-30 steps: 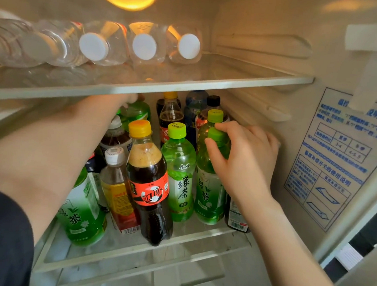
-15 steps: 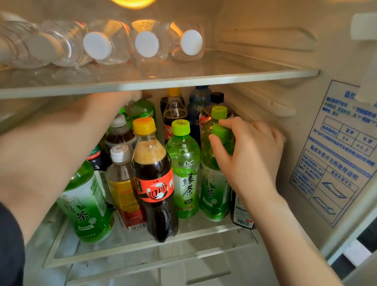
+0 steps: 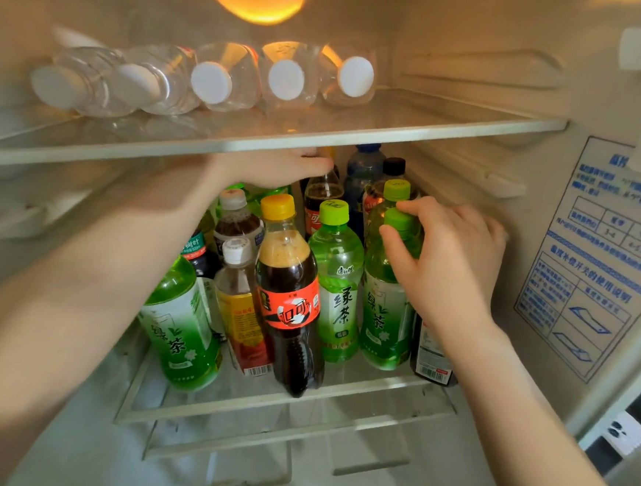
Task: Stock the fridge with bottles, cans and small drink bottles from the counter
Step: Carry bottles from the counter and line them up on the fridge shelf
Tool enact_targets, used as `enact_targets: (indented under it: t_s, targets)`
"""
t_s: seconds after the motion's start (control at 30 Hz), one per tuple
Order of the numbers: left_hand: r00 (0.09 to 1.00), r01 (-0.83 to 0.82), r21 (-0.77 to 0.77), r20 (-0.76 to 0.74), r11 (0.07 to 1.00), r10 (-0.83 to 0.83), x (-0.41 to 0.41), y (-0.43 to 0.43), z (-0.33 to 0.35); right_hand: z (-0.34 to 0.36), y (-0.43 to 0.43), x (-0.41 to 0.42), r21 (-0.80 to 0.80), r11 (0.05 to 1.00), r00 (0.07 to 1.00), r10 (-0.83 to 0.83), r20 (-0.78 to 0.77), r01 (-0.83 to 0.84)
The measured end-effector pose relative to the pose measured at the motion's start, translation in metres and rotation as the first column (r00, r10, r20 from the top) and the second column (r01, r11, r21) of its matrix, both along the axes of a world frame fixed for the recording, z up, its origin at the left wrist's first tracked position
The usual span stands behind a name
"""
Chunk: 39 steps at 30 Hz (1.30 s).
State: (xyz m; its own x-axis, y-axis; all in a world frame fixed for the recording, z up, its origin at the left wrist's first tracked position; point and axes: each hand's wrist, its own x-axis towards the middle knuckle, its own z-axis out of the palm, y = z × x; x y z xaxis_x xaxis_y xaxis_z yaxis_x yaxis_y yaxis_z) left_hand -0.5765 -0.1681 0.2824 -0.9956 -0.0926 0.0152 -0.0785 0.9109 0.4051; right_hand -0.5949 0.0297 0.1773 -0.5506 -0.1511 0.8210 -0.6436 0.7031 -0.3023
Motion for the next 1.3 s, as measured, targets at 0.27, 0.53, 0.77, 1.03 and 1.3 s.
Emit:
enact_targets:
  t_s: [0.27,0.53,0.77,1.03,1.3]
  targets:
    - [0.992,0.112,-0.039,-0.060,0.993,-0.114,0.030,0.014,-0.002,0.002,0.003,0.002,0.022,1.000,1.000,0.015,0.027,-0.016]
    - [0.984,0.070,-0.194,-0.149,0.979,-0.100,0.034,0.021,-0.022,0.005,0.008,0.005,0.011,0.999,0.998,0.039,0.044,-0.040]
    - [0.966,-0.048,-0.325,-0.256,0.945,-0.039,0.029,0.033,-0.025,0.007,0.009,0.004,0.026,0.998,0.996,0.058,0.070,-0.060]
    - [0.956,0.058,-0.207,-0.271,0.977,-0.114,0.038,0.027,-0.024,0.016,0.014,-0.002,0.159,0.985,0.996,0.050,0.073,-0.061]
    - [0.960,0.094,-0.073,-0.257,0.993,-0.110,0.042,0.019,-0.025,0.032,0.005,-0.008,0.278,0.951,0.981,0.092,0.172,-0.138]
